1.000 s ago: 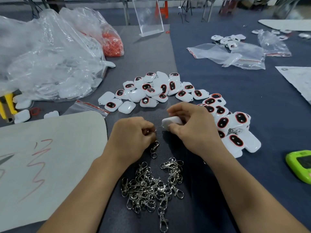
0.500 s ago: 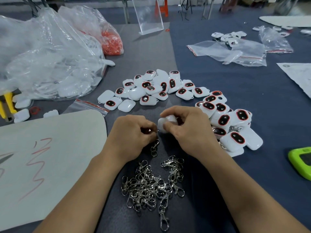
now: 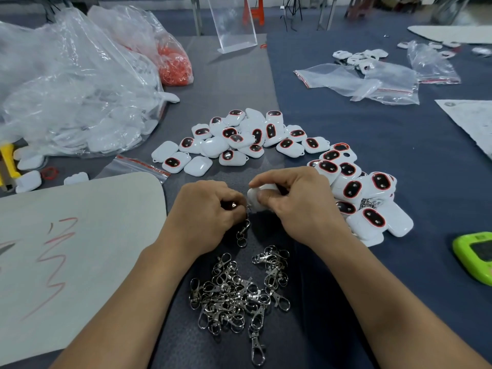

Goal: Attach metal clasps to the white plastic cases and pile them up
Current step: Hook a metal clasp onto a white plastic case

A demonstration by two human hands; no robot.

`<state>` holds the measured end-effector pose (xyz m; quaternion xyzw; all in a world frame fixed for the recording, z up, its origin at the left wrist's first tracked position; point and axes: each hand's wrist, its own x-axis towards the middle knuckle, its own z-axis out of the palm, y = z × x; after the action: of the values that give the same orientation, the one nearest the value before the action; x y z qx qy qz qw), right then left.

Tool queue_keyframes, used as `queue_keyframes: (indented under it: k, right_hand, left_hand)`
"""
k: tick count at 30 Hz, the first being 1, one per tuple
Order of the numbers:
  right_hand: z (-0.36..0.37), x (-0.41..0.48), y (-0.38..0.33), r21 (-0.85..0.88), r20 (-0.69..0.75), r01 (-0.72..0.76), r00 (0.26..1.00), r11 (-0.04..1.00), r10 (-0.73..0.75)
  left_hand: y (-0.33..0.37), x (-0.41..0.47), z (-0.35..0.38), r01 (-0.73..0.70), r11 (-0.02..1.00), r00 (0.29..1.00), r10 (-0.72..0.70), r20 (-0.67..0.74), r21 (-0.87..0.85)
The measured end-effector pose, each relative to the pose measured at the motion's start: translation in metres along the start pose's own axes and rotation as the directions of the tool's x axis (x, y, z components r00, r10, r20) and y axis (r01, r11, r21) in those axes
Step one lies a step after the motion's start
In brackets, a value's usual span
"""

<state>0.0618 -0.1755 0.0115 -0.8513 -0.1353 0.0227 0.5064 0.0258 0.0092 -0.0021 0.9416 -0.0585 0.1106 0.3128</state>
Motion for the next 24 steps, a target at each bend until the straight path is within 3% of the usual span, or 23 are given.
queue_keyframes:
  k: [13, 24]
  right_hand:
    - [0.003, 0.003, -0.002, -0.083, 0.005, 0.023, 1.0, 0.996, -0.022]
    - [0.01, -0.004, -0.007, -0.137, -0.031, 0.031, 0.999, 0.99, -0.035]
  left_hand:
    - [-0.001, 0.001, 0.0, 0.135, 0.987, 0.991, -0.136, 0.004, -0.091]
    - [0.001, -0.001, -0.001, 0.121, 0.988, 0.993, -0.121, 0.003, -0.096]
